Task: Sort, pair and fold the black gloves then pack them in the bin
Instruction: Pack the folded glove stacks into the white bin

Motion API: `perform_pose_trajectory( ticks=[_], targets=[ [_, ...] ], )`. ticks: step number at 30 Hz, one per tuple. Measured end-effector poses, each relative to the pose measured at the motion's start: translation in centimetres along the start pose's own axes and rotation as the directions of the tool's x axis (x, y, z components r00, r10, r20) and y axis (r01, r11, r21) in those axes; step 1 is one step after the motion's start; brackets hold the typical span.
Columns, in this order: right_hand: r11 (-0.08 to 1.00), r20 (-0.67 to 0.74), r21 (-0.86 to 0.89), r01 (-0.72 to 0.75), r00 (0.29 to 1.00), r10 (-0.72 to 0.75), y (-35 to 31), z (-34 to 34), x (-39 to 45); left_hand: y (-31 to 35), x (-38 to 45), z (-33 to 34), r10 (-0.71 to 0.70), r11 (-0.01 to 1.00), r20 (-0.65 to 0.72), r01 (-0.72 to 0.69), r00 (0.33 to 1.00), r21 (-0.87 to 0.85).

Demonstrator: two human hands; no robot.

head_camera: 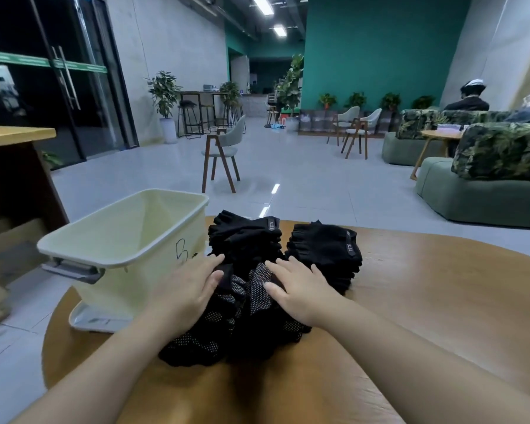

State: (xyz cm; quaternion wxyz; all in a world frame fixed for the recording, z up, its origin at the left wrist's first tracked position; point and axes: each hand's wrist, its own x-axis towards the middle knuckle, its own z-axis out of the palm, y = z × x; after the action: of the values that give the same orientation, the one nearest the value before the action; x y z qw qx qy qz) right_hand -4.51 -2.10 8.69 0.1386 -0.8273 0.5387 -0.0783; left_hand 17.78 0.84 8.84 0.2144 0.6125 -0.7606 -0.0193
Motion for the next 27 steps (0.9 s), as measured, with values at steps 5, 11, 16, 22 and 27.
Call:
perform_pose_trajectory(
  ticks=[5,11,16,22,27],
  targets=[
    [0.998,-0.038,0.057,0.02,0.999,-0.018,-0.4,-2.6,0.9,-2.1,2.7,-4.6,-0.173,0.901,-0.134,0.212,0.976,0.378],
    [0.992,-0.043,0.088,0.088,0.996,-0.084,-1.4,-3.3,1.6,-4.3,3.5,-5.1,-0.38,0.823,-0.083,0.378,0.921,0.424],
    [0.982,-0.08,0.096,0.164,0.984,-0.157,-1.8,-3.8,1.5,-4.0,2.6,-5.1,-0.382,0.857,-0.207,0.429,0.901,0.287],
    [0.972,-0.238,0.005,0.235,0.944,-0.227,-2.3,-5.7,0.6,-2.4,1.1,-6.7,-0.185,0.941,-0.491,0.298,0.851,0.163],
    [0.96,-0.452,-0.156,0.235,0.847,-0.28,-2.0,-8.0,-0.9,1.0,1.3,-8.3,0.061,0.973,-0.603,0.087,0.795,0.214]
  ],
)
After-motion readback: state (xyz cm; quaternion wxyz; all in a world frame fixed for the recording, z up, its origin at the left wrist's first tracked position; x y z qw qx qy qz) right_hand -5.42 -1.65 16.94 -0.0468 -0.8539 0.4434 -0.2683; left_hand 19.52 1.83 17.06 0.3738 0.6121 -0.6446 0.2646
